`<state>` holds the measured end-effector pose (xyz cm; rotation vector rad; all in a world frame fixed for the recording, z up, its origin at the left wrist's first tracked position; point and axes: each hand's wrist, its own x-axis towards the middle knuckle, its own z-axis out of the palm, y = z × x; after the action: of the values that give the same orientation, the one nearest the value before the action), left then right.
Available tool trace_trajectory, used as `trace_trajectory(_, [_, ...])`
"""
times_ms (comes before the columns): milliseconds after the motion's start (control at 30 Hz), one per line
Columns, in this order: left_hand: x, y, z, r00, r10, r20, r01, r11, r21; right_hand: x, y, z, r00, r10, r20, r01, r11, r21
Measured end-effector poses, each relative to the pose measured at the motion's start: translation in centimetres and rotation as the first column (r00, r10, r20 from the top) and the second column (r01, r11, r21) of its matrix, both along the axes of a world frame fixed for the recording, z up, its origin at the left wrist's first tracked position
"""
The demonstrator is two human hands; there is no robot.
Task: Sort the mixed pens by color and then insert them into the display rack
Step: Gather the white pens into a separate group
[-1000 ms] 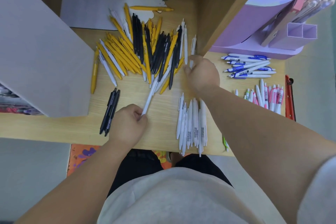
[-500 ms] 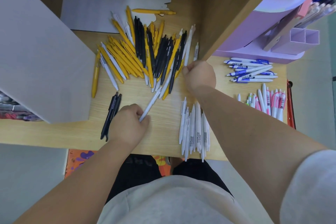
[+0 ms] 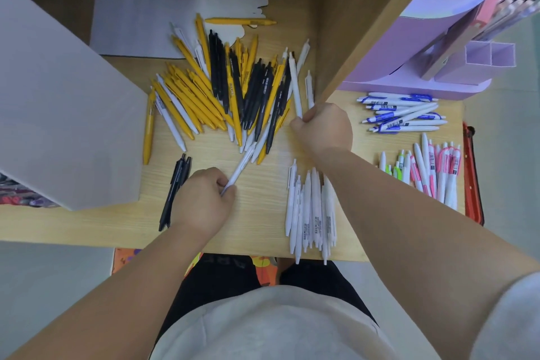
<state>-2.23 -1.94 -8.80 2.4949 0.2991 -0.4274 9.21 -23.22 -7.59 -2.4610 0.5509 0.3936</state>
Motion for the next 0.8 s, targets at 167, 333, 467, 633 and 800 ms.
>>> trace_trajectory(167, [-0.2, 0.0, 0.2, 1.000, -0.001, 0.009, 0.001, 1.000, -0.016, -2.9, -2.7, 0.9, 0.998, 0.019, -0.056, -0.017, 1.000, 0.025])
trace_trajectory(333, [-0.3, -0.4, 0.8, 1.000, -0.014, -0.022, 0.014, 1.000, -0.014, -2.2, -3.7, 1.0, 0.998, 0.043, -0.039, -0.045, 0.997, -0.056])
trace_trajectory(467, [-1.0, -0.5, 1.1, 0.994, -0.057, -0.096, 0.056, 0.998, -0.021, 0.0, -2.9, 0.8, 0.994, 0.099, -0.054, -0.106, 0.985, -0.138])
trace_trajectory(633, [-2.1, -1.3, 0.9, 0.974, -0.091, -0.207, 0.081, 0.995, -0.057, 1.1, -2.6, 0.6, 0.971, 0.172, -0.165, -0.196, 0.971, -0.139])
trace_trajectory(800, [-2.5, -3.0, 0.5, 0.971, -0.091, -0.221, 0.078, 0.995, -0.069, 0.0, -4.1, 1.3, 0.911, 0.259, -0.321, -0.316, 0.939, -0.137])
